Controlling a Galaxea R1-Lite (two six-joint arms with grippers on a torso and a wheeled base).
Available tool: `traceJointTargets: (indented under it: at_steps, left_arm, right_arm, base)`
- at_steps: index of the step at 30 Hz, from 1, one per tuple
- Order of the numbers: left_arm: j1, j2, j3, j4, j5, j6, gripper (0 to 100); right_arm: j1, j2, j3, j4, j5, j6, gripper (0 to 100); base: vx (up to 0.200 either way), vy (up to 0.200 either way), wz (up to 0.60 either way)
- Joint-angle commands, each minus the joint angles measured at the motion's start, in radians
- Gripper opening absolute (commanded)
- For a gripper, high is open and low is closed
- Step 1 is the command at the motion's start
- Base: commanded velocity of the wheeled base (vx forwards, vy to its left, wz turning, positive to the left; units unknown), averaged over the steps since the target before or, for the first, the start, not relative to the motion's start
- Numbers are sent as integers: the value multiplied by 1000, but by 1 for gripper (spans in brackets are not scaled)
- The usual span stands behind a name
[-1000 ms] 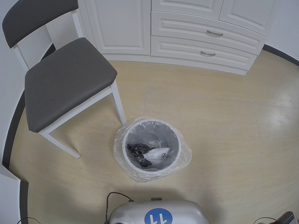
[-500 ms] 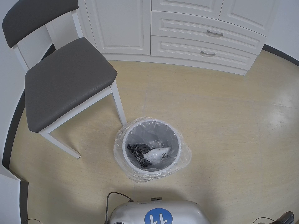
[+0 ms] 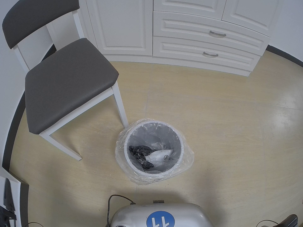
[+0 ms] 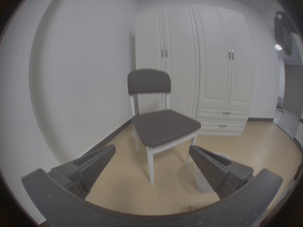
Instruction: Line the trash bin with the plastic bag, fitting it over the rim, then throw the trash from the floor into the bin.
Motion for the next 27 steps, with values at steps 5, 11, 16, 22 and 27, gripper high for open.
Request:
traceJointTargets:
  at_steps: [5,11,16,22,27]
  left_arm:
    - [0,-18,139,29,-27,-26,100]
    - [0,-18,132,58,-131,-40,100]
    - [0,-18,133,52,-132,-43,100]
    - [0,-18,136,46,-131,-45,100]
    - [0,-18,136,46,-131,-46,100]
  right_arm:
    - [-4,-12,108,139,-49,-2,100]
    - [-2,-12,107,148,68,8,100]
    - [-4,-12,107,159,282,58,100]
    - [-2,-12,110,126,183,-69,100]
    - [-4,-12,110,149,61,15,100]
  base:
    - [0,0,0]
    - [0,0,0]
    - [0,0,0]
    - [0,0,0]
    - [0,0,0]
